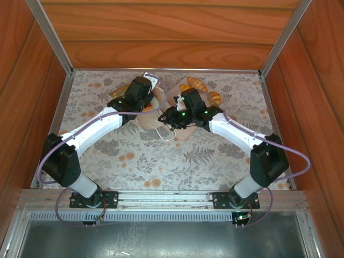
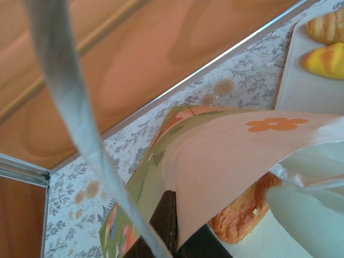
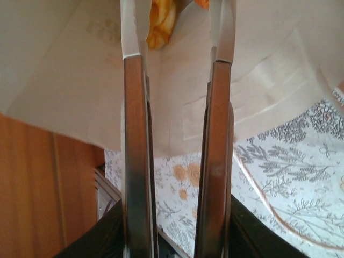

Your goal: Take the fake bread out of the paper bag

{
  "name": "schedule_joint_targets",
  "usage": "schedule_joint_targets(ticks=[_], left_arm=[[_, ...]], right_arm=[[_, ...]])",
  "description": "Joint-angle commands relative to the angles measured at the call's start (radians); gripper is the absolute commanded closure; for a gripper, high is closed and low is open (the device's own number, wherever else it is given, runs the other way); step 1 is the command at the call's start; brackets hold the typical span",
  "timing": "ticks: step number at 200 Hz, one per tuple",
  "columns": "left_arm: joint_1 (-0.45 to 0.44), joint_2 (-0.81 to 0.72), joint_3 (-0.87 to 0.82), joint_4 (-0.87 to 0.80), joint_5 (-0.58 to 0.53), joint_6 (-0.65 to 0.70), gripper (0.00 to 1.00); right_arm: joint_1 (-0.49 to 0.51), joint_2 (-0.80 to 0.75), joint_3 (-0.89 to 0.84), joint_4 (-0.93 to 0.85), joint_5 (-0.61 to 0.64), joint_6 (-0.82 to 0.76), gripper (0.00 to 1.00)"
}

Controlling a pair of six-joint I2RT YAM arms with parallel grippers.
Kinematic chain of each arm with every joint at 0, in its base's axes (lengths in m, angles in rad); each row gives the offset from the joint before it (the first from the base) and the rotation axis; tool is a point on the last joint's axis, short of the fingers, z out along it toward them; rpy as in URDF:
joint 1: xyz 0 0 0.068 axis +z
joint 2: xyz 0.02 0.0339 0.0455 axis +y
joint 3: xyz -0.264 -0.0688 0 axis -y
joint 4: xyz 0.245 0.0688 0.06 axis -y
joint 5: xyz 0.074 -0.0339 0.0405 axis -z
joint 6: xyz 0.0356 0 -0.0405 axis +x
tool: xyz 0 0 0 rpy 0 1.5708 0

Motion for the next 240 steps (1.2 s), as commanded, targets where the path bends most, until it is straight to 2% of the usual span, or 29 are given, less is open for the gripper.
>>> schedule_joint_targets(ticks=[1,72,240], left_arm=[[-0.006,-0.037,-0.015,0.000,0.006,-0.020,1.00],[-0.006,-0.033,-0.021,0.001,0.011,-0.020,1.00],[-0.007,-0.017,-0.012,0.001,0.035,-0.030,1.00]], right_arm=[[-0.013,0.031,0.055,0.075,-0.007,0.023,0.57],[-0.031,0.135,0.126,0.102,-0.003,0.038,0.54],[-0.041,0.261,0.256,0.056,0.000,0.027,0.55]])
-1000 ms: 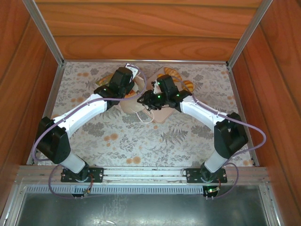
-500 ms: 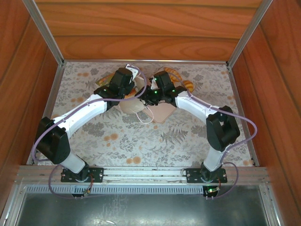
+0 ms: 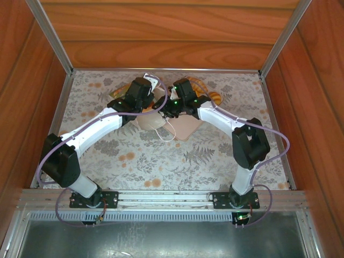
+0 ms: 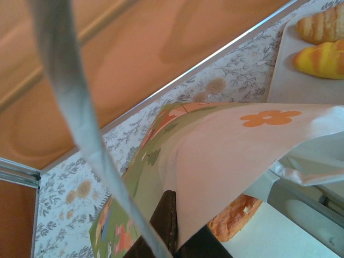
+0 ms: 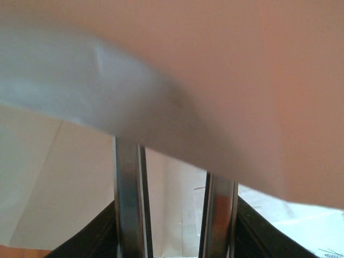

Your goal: Take the fake bread out of the paper bag

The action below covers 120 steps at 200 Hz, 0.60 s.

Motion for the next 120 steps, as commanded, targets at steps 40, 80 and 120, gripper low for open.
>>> schedule_joint_targets(ticks=[40,80,120], left_arm=[[-0.007,-0.012,0.000,0.001,0.011,-0.017,1.00],[-0.006,-0.012,0.000,0.004,0.010,-0.015,1.00],[-0.006,-0.009,0.000,0.005,0.009,-0.013,1.00]], right_arm=[[-0.007,0.037,0.055,-0.001,-0.003,-0.009,0.55],[-0.009,0.064,0.094,-0.019,-0.006,-0.015,0.55],[-0.009,0.095,0.126,-0.018,-0.018,-0.010,0.55]])
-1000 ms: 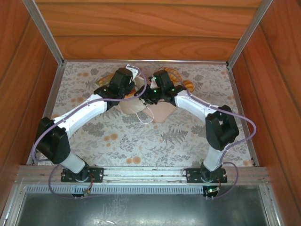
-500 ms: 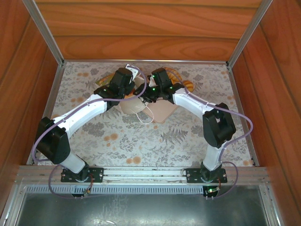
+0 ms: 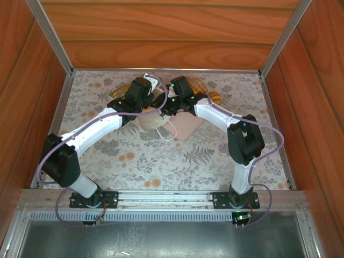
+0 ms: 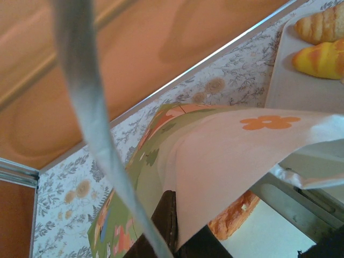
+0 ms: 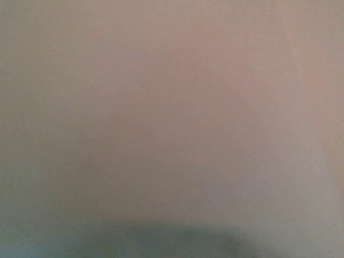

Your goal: Take the fake bread out of the paper bag

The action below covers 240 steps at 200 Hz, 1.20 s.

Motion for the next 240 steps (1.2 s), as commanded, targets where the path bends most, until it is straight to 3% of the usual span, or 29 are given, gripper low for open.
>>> schedule_joint_targets(ticks=[1,34,141,240], left_arm=[[-0.007,-0.008,0.000,0.006,0.007,-0.009,1.00],[-0.006,-0.011,0.003,0.007,0.009,-0.008,1.00],[-0.007,0.026,0.029,0.007,-0.027,-0.034,1.00],[-0.007,0.064,0.079,-0.008,-0.081,-0.115,1.00]], right_arm=[[-0.009,0.022,0.039,0.014,-0.018,-0.008,0.55],[-0.009,0.029,0.049,0.005,-0.016,-0.010,0.56],[0.008,-0.104,-0.028,-0.080,-0.002,-0.098,0.84],[0.089,-0.293,-0.087,-0.369,0.157,-0.217,0.88]])
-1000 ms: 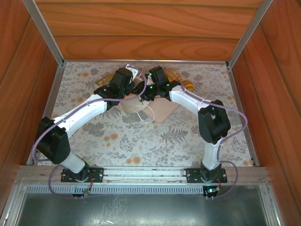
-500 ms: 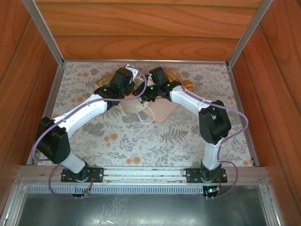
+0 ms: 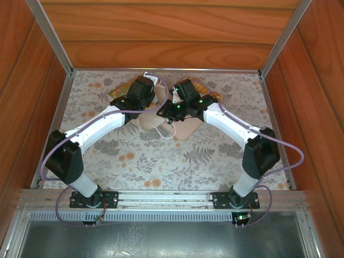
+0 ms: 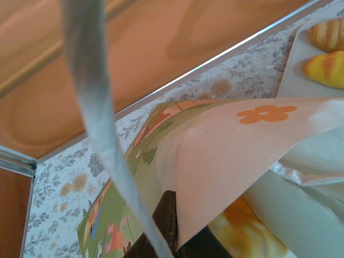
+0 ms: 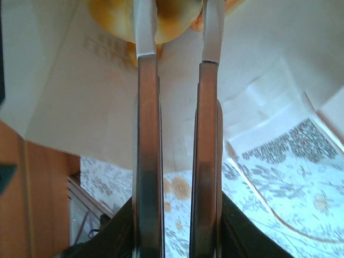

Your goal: Take the fake bread out of the paper bag

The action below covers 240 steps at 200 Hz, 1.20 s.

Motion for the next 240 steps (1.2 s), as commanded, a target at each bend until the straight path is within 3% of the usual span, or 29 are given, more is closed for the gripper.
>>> schedule_joint_targets(ticks=[1,52,100,171,240], left_arm=[[-0.006,0.016,0.043,-0.009,-0.039,-0.040,1.00],[-0.006,0.018,0.047,-0.018,-0.055,-0.041,1.00],[-0.006,0.016,0.047,-0.018,-0.066,-0.037,1.00],[-0.006,0.015,0.048,-0.021,-0.058,-0.043,1.00],[-0.006,0.016,0.056,-0.021,-0.039,-0.037,1.00]], right_arm=[[0.026,-0.060,-0.011,-0.107,0.059,-0.064,0.89],[0.079,-0.161,-0.049,-0.213,0.148,-0.111,0.90],[0.087,-0.295,-0.142,-0.268,0.156,-0.116,0.91],[0.081,-0.518,-0.186,-0.449,0.308,-0.122,0.91],[-0.060,-0.552,-0.128,-0.600,0.484,-0.149,0.89]])
